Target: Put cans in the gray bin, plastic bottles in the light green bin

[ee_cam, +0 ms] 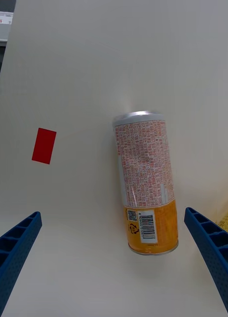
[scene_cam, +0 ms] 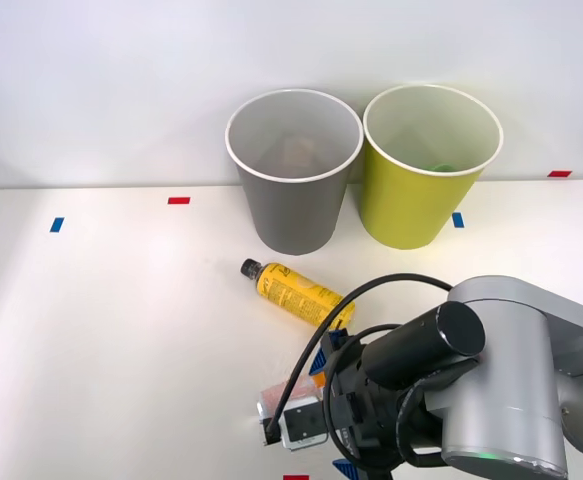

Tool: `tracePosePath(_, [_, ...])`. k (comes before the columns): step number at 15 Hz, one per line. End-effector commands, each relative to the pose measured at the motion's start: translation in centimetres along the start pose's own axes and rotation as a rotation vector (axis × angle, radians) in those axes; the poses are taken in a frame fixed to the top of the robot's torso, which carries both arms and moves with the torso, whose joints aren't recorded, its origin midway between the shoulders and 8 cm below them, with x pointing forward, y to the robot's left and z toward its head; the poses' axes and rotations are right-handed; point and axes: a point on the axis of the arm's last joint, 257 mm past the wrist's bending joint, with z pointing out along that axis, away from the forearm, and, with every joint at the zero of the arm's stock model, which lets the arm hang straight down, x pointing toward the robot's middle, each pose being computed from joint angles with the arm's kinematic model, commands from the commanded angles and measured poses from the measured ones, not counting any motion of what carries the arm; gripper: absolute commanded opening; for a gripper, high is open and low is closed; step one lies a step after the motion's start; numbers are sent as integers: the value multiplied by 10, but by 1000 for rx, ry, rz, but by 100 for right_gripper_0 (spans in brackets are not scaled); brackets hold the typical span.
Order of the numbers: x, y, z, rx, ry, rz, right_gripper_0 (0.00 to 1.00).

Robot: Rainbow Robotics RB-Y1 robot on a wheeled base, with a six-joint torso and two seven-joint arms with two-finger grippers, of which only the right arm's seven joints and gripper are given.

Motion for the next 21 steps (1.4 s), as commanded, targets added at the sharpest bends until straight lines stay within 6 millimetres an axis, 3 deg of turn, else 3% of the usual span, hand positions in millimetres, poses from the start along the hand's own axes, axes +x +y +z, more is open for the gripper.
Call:
tracePosePath(1, [-7, 0, 3, 4, 1, -32, 100])
tracePosePath(9, [-15, 4, 18, 0, 7, -47, 100])
tracePosePath(21, [-23, -25, 61, -14, 25, -14, 100])
